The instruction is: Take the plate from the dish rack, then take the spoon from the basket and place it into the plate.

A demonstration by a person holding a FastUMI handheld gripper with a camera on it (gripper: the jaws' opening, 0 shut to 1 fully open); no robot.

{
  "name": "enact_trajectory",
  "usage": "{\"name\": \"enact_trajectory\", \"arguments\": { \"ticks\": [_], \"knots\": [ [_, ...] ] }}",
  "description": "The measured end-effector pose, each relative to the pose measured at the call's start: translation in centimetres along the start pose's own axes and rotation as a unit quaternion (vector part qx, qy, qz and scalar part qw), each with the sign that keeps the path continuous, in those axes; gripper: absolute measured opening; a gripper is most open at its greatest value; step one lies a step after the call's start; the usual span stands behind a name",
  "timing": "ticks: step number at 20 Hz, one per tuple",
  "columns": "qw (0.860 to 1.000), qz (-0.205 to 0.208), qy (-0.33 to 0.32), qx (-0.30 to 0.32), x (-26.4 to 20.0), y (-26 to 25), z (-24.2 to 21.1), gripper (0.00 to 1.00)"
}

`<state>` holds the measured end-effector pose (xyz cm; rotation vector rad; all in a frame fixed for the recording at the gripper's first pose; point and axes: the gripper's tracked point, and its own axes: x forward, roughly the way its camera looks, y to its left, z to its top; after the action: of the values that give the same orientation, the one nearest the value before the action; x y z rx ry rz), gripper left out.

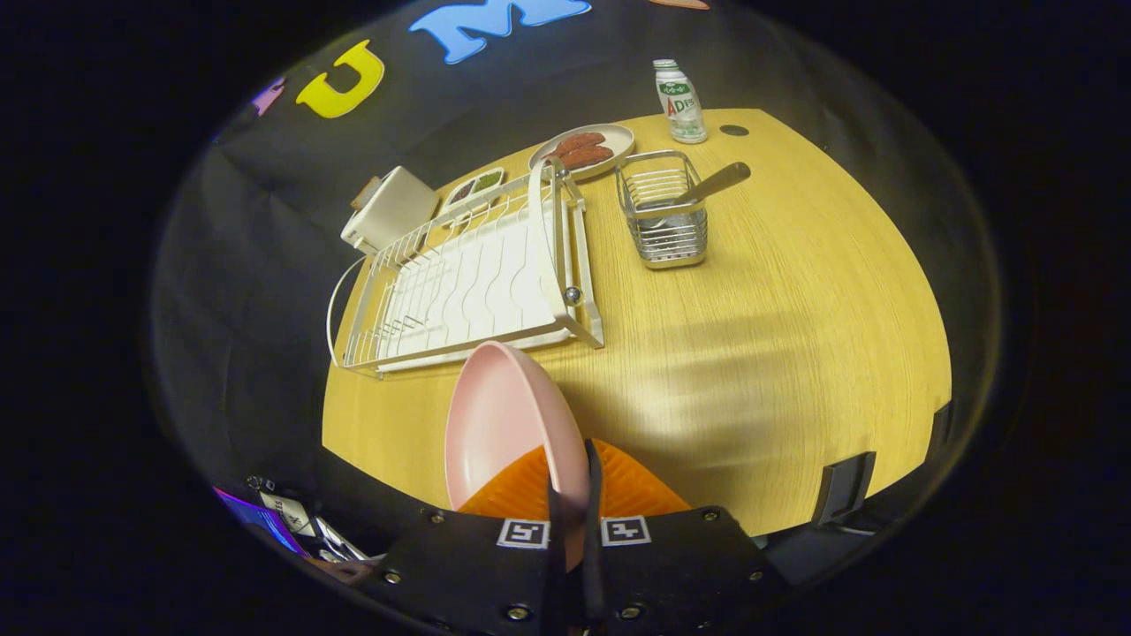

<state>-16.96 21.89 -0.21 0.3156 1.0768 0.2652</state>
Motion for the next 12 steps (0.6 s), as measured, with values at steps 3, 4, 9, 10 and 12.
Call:
{"name": "enact_trajectory", "arguments": {
  "ticks": [3,4,9,10,12],
  "knots": [
    [1.000,0.021,0.007,0.002,1.7,-0.3,-0.6,0.07],
    [1.000,0.025,0.009,0.000,2.2,-0.4,-0.8,0.07],
    [0.998,0.053,0.019,-0.002,4.2,-0.7,-1.6,0.07],
    [0.998,0.057,0.020,-0.005,4.5,-0.9,-1.7,0.07],
    [0.997,0.067,0.024,-0.002,4.9,-1.1,-1.9,0.07]
  ]
}}
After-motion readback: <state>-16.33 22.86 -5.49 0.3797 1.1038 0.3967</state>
